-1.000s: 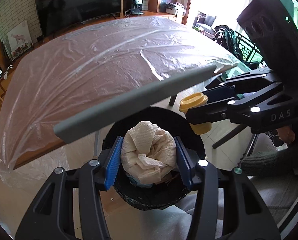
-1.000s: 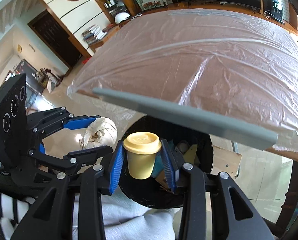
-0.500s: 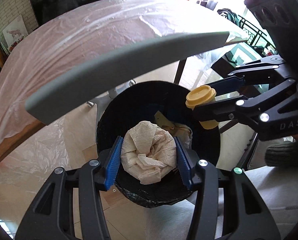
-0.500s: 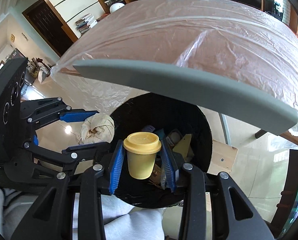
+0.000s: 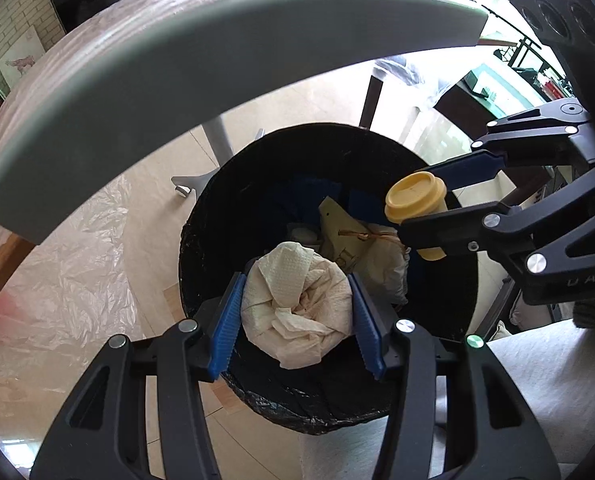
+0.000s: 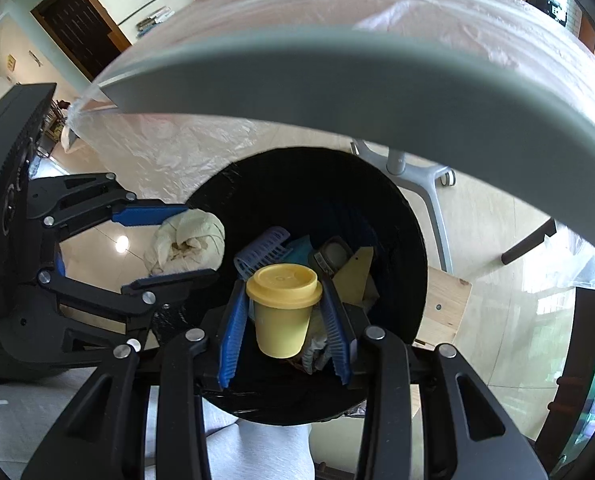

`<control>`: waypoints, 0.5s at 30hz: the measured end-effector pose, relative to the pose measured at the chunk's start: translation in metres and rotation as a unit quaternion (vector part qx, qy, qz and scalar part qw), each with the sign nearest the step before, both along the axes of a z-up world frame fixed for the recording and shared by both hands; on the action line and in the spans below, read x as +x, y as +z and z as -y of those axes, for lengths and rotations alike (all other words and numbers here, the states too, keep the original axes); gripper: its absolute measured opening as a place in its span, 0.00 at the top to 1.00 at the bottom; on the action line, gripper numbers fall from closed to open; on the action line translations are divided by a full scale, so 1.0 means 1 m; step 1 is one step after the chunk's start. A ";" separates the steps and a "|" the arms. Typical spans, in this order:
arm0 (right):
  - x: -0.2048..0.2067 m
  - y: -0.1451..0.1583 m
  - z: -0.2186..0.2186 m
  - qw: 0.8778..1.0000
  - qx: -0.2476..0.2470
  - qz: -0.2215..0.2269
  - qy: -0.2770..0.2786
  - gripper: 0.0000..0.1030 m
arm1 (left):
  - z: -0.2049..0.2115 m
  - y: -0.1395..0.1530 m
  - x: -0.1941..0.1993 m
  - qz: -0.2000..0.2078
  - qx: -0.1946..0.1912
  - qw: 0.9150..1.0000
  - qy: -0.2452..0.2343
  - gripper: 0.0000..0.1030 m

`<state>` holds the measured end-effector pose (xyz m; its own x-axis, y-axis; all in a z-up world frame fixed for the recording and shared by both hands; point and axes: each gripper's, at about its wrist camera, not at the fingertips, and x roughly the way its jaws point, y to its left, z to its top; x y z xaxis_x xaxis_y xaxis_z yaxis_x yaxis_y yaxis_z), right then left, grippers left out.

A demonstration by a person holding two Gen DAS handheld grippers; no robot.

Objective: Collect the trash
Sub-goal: 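Open the left tool over the bin while the right tool releases the cup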

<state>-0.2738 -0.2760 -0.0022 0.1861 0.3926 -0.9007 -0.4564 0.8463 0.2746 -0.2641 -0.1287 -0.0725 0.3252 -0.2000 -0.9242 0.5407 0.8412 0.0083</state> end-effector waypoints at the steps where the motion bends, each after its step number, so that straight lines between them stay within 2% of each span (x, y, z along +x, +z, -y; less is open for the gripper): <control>1: 0.001 -0.002 0.000 1.000 -0.002 -0.001 -0.001 0.64 | -0.001 -0.002 0.002 -0.003 -0.001 1.000 0.004 0.49; 2: 0.002 -0.005 0.000 1.000 -0.005 -0.003 -0.003 0.64 | -0.002 -0.003 0.004 -0.008 -0.004 1.000 0.007 0.48; 3: 0.003 -0.008 0.000 1.000 -0.010 -0.003 -0.006 0.62 | -0.001 -0.004 0.005 -0.015 -0.007 1.000 0.009 0.36; 4: 0.005 -0.010 -0.001 1.000 -0.015 -0.004 -0.008 0.47 | -0.001 -0.006 0.006 -0.020 -0.008 1.000 0.013 0.21; 5: 0.006 -0.012 -0.002 1.000 -0.019 -0.008 -0.010 0.38 | -0.001 -0.006 0.006 -0.015 -0.003 1.000 0.016 0.16; 6: 0.005 -0.013 -0.001 1.000 -0.016 -0.006 -0.013 0.29 | -0.001 -0.005 0.005 -0.007 0.000 1.000 0.014 0.15; 7: 0.004 -0.013 0.000 1.000 -0.012 -0.003 -0.014 0.27 | -0.001 -0.005 0.005 -0.005 0.001 1.000 0.012 0.15; 12: 0.001 -0.007 0.002 1.000 -0.026 -0.001 0.001 0.24 | -0.005 -0.001 0.005 -0.013 -0.002 1.000 0.016 0.15; 15: -0.005 0.018 0.008 1.000 -0.025 0.008 0.015 0.24 | -0.011 0.021 0.000 -0.012 -0.025 0.999 0.015 0.15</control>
